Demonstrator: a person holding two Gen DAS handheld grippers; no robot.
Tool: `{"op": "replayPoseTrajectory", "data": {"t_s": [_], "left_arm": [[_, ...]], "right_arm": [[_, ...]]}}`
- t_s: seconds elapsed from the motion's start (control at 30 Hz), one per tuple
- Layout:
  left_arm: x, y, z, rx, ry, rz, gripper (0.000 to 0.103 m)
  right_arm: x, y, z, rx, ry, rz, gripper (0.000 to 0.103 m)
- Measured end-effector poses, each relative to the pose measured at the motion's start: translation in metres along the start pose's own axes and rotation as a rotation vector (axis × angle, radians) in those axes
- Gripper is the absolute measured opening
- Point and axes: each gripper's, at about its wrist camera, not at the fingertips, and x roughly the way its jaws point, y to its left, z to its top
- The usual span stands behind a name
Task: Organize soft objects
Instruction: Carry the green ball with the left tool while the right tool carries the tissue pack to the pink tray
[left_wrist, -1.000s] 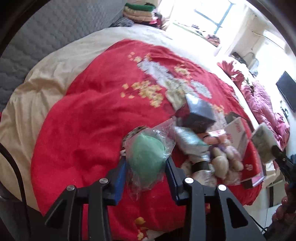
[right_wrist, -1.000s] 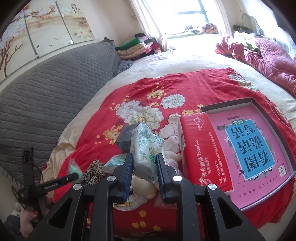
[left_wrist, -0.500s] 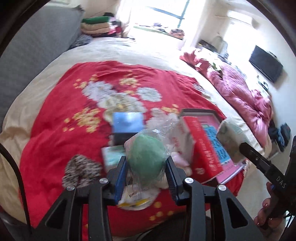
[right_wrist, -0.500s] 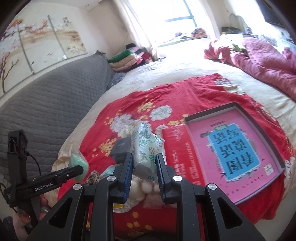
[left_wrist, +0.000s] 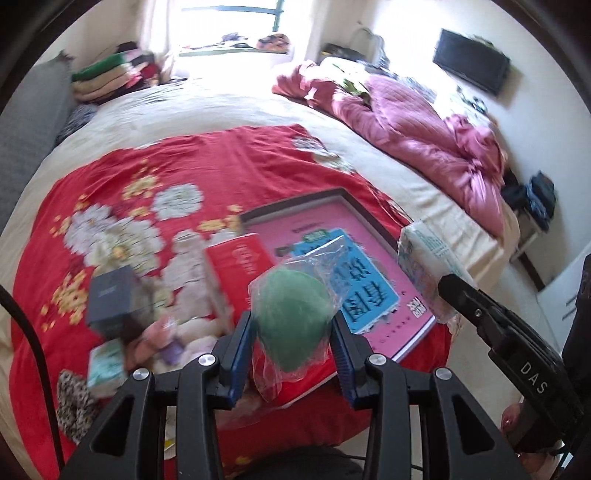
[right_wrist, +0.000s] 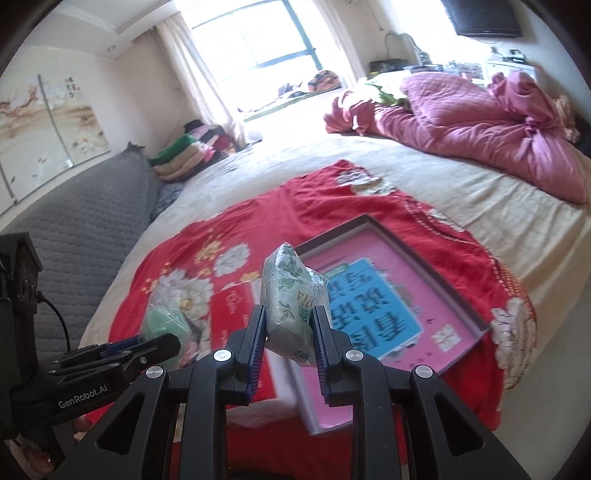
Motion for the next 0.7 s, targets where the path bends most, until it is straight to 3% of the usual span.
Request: {"op": "replayPoseTrajectory", "data": {"t_s": [0.2,0.7], "left_arm": [[0.036,-0.04,0.008,0.104,0.08,0.008,0.04],[0.114,-0.089,-0.004,0.279,0.286,0.005,0.04]], "right_arm": [[0.004,-0.039,0.004,0.056,0.003,-0.046,0.025],[0.047,-0.099,-0.005,0.1,0.083,-0.161,0.025]]}}
